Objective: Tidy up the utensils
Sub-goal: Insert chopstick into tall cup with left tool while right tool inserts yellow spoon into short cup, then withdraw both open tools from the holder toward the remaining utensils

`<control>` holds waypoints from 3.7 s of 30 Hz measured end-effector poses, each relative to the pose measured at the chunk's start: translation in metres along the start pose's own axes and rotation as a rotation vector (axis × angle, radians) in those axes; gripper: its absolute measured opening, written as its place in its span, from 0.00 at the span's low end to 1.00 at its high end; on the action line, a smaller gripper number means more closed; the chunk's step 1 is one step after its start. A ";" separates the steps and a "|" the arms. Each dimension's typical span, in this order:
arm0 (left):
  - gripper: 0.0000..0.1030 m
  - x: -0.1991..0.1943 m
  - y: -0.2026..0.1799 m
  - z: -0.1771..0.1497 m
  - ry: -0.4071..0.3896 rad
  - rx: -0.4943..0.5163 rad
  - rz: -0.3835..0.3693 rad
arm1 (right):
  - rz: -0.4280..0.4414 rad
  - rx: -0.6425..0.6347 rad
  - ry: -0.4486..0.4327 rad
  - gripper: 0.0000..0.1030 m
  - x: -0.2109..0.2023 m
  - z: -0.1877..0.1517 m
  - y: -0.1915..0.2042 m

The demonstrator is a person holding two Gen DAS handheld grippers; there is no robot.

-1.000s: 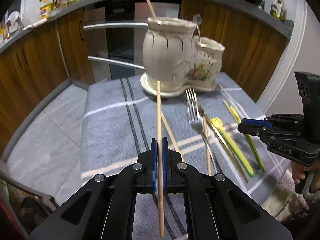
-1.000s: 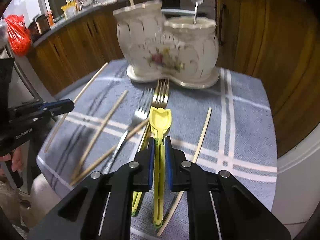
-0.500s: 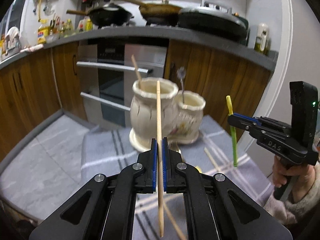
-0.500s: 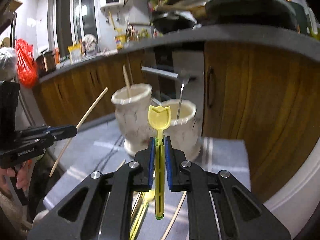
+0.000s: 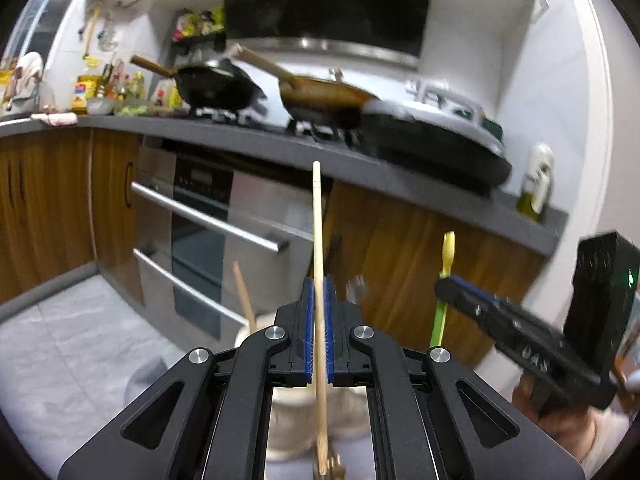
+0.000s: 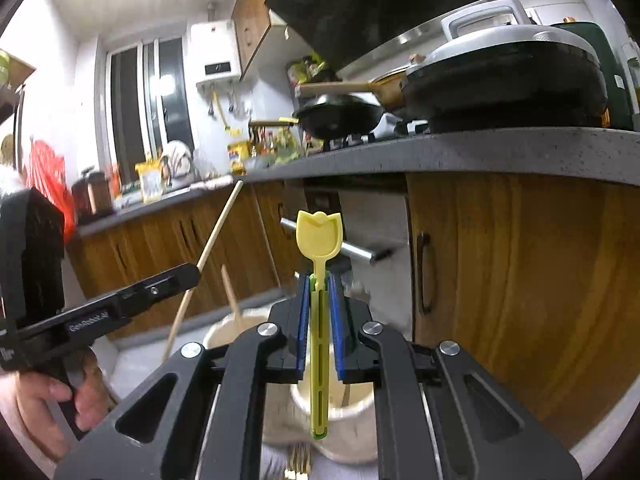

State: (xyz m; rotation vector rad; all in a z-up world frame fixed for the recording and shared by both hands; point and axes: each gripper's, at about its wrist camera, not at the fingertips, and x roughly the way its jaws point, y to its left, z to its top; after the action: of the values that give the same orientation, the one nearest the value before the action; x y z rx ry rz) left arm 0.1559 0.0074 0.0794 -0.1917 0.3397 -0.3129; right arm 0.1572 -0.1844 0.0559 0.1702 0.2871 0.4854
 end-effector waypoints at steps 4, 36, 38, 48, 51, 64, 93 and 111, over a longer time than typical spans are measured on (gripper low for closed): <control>0.05 0.020 0.002 0.010 -0.052 -0.018 0.039 | -0.008 0.040 -0.034 0.10 0.014 0.005 -0.007; 0.05 0.041 0.003 -0.045 0.087 0.147 0.123 | -0.060 0.087 0.087 0.10 0.045 -0.055 -0.028; 0.05 0.040 0.002 -0.046 0.089 0.147 0.120 | -0.059 0.088 0.092 0.10 0.045 -0.055 -0.029; 0.08 0.036 0.002 -0.048 0.094 0.139 0.112 | -0.095 0.070 0.133 0.10 0.054 -0.058 -0.027; 0.08 0.035 0.002 -0.048 0.094 0.139 0.113 | -0.101 0.078 0.140 0.10 0.056 -0.057 -0.027; 0.08 0.027 0.001 -0.047 0.088 0.132 0.110 | -0.120 0.076 0.136 0.19 0.051 -0.058 -0.026; 0.92 -0.051 0.009 -0.081 0.151 0.148 0.214 | -0.183 -0.014 0.139 0.95 -0.048 -0.073 -0.014; 0.92 -0.062 0.008 -0.146 0.371 0.143 0.257 | -0.213 -0.005 0.313 0.95 -0.076 -0.124 -0.015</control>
State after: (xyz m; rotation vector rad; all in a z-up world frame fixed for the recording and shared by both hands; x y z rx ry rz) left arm 0.0505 0.0164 -0.0393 0.0532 0.6999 -0.1157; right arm 0.0615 -0.2226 -0.0473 0.0565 0.6035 0.2993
